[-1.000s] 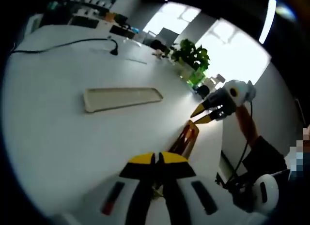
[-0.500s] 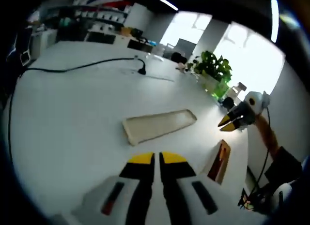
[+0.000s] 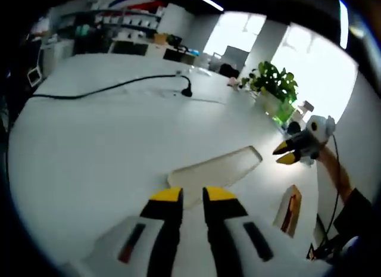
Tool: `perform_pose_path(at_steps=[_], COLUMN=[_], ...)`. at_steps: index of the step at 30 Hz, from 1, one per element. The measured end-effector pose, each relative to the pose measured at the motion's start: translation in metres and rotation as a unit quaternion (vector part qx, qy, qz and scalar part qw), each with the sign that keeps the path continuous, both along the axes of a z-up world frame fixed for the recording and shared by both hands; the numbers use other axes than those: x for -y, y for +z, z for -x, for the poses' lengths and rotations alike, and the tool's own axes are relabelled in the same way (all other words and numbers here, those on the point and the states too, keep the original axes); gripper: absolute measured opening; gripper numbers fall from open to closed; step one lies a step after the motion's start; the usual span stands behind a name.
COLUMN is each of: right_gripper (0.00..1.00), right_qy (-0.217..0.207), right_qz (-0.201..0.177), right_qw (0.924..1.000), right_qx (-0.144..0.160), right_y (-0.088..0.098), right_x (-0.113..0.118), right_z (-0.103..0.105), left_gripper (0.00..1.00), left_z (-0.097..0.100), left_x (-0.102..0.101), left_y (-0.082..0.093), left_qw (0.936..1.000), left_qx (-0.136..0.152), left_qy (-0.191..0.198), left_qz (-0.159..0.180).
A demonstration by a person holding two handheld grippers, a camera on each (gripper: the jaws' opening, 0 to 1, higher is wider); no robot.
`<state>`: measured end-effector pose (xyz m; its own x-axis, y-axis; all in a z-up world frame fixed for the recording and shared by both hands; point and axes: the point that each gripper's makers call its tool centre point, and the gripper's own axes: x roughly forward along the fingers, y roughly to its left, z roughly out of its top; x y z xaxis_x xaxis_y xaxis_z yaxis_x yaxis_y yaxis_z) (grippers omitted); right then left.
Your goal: Arrange the utensils inside the cutlery case until each visible utensil rests in its matching compartment.
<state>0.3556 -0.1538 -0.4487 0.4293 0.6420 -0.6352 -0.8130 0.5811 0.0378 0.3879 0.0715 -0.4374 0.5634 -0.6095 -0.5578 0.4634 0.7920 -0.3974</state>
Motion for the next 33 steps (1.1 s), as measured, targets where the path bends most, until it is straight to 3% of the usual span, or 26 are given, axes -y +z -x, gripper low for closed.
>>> perform_pose_path(at_steps=[2,4,9,12,16,27,33], right_gripper=[0.21,0.2,0.21,0.26,0.25,0.24,0.24], right_qy=[-0.016,-0.022,-0.049,-0.078,-0.085,-0.1,-0.104], right_qz=[-0.009,-0.015,-0.073,-0.088,-0.105,-0.104,-0.11], right_qw=[0.9998,0.9996,0.9954,0.9913,0.9891,0.9861,0.9835], right_qx=[-0.001,-0.003,-0.036,-0.06,-0.059,-0.082,-0.1], right_y=[-0.001,-0.002,0.0,-0.005,-0.004,-0.01,-0.013], right_x=[0.0,0.0,-0.004,-0.003,-0.003,-0.006,-0.016], right_z=[-0.006,-0.01,-0.017,-0.026,-0.034,-0.033,-0.025], left_gripper=[0.24,0.37,0.5,0.51,0.56,0.6,0.6], left_z=[0.002,0.003,0.002,0.003,0.002,0.004,0.004], left_x=[0.004,0.007,0.009,0.012,0.015,0.025,0.026], left_y=[-0.002,-0.007,-0.01,-0.013,-0.013,-0.015,-0.018], left_qw=[0.9999,0.9996,0.9989,0.9976,0.9974,0.996,0.9958], left_qx=[-0.004,-0.012,-0.047,-0.068,-0.071,-0.088,-0.091], left_qy=[-0.007,-0.009,-0.001,0.002,-0.005,-0.008,-0.011], left_qz=[-0.013,-0.024,0.005,0.009,0.005,0.015,-0.006])
